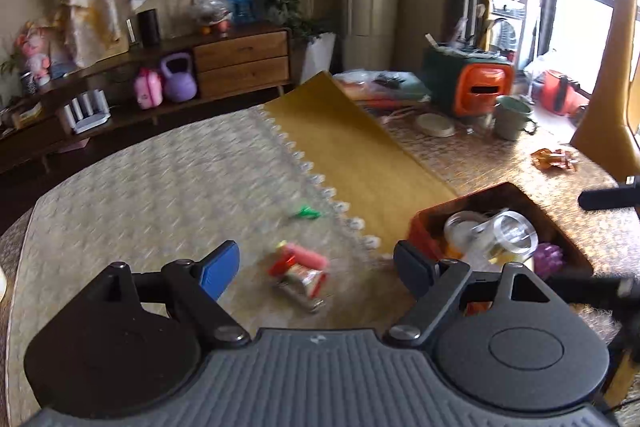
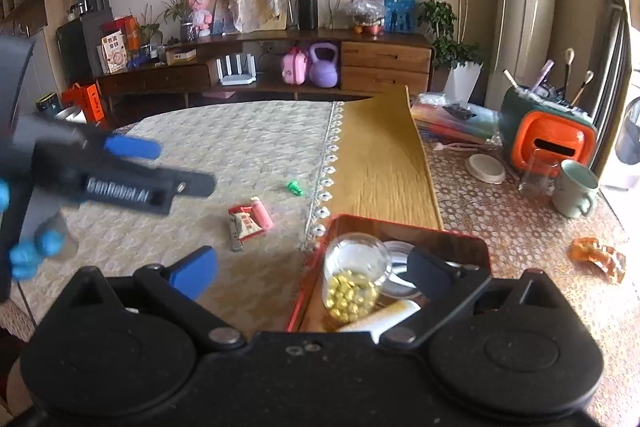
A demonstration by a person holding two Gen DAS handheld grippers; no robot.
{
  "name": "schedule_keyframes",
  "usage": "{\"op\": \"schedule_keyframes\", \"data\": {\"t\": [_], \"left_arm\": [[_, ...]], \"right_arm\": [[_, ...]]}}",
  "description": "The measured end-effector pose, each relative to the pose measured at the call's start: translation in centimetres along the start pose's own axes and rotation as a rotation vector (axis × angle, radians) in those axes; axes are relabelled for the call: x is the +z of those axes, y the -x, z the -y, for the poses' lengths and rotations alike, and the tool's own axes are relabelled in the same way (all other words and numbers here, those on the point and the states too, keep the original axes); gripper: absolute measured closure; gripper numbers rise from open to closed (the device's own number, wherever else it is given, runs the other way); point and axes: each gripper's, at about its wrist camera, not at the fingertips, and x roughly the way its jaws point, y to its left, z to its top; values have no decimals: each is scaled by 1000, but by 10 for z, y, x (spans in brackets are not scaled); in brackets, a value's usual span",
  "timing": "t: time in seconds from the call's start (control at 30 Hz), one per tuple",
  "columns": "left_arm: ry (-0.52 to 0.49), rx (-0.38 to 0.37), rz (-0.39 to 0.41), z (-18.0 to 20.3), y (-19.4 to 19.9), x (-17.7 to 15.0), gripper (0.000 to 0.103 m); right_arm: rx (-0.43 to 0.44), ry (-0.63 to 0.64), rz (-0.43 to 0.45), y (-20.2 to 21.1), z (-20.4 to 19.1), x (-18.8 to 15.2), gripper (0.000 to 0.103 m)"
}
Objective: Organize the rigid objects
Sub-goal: 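Move the left gripper to the silver nail clipper while the right gripper approaches the green piece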
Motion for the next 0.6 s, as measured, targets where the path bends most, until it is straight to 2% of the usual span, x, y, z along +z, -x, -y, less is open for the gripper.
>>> {"op": "schedule_keyframes", "data": {"t": [0.23,0.43,0.6], "left_arm": [[-24,3,-15,-15,-16,-29,19],[-15,-54,-50,-22,-40,-47,19],[-59,-74,-46,-24,-60,-56,19]], "right_arm": [[26,-13,-47,-32,-14,26,2],[45,-26,-102,-72,-29,52,2],[47,-52,-170,-113,-31,71,3]]}}
